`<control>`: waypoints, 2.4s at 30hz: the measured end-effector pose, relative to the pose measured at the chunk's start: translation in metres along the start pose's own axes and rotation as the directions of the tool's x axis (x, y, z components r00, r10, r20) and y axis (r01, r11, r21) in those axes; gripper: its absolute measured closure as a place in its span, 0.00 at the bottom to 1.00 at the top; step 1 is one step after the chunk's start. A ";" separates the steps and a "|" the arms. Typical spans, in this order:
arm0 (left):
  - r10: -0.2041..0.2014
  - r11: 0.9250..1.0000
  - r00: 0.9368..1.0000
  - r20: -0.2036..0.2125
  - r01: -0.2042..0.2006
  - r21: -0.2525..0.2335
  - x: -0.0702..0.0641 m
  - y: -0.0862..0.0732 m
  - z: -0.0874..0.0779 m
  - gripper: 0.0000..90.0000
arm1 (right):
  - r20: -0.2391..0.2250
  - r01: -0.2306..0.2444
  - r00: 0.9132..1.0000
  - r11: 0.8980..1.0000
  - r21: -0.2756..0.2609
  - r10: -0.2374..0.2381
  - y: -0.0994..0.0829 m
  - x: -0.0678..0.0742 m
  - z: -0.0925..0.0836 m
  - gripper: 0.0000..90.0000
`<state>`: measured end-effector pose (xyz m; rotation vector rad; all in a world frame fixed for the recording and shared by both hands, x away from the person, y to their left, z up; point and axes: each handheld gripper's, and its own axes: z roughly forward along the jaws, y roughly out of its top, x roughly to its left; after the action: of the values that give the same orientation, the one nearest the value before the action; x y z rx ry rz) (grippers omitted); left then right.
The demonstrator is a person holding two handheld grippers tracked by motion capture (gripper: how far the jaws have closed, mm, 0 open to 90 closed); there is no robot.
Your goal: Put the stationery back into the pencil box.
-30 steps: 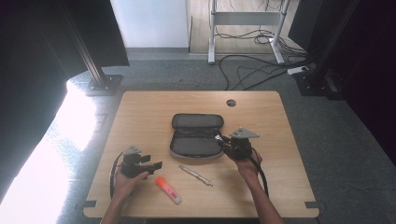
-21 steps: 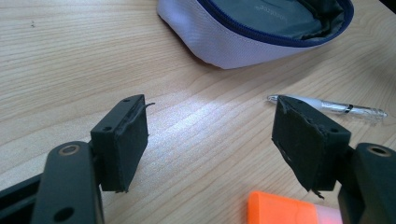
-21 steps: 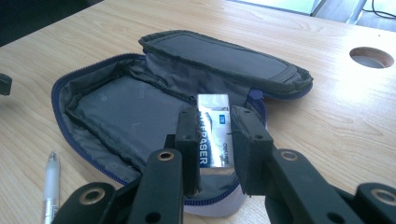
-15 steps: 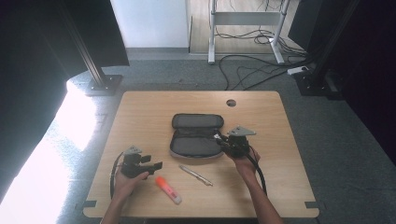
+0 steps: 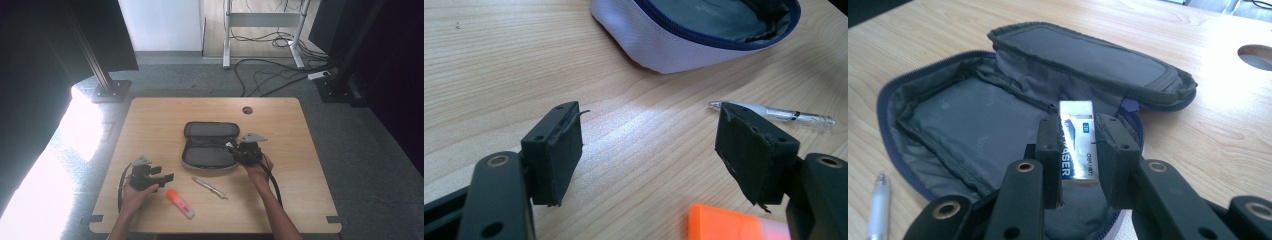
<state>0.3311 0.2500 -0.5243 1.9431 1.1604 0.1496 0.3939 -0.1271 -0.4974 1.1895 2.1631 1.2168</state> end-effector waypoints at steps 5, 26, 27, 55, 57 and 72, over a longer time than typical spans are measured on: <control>0.002 1.000 1.000 0.000 -0.002 0.003 0.000 0.000 0.001 0.30 | 0.005 0.001 1.000 1.000 0.018 -0.001 -0.002 0.000 0.008 0.81; -0.002 1.000 1.000 0.002 0.002 0.004 0.001 0.000 0.001 0.30 | 0.052 0.041 0.998 0.994 0.098 -0.046 -0.010 0.001 0.028 0.79; -0.002 1.000 1.000 0.002 0.002 0.004 0.001 0.000 0.001 0.30 | 0.054 0.045 0.997 0.994 0.100 -0.050 -0.011 0.001 0.028 0.76; -0.005 1.000 1.000 0.000 0.005 -0.003 0.001 0.000 0.000 0.30 | -0.015 -0.020 1.000 0.998 -0.053 0.019 -0.018 0.007 -0.016 0.54; -0.010 1.000 1.000 0.002 0.010 -0.006 0.001 0.000 0.000 0.30 | -0.015 -0.019 1.000 0.998 -0.059 0.018 -0.020 0.008 -0.020 0.53; -0.017 1.000 1.000 0.001 0.017 -0.011 0.001 0.000 0.000 0.30 | -0.046 -0.019 0.999 0.996 -0.083 0.015 -0.036 0.015 -0.037 0.53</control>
<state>0.3314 0.2511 -0.5249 1.9229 1.1730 0.1465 0.3434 -0.1430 -0.5063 1.1583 2.1165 1.3400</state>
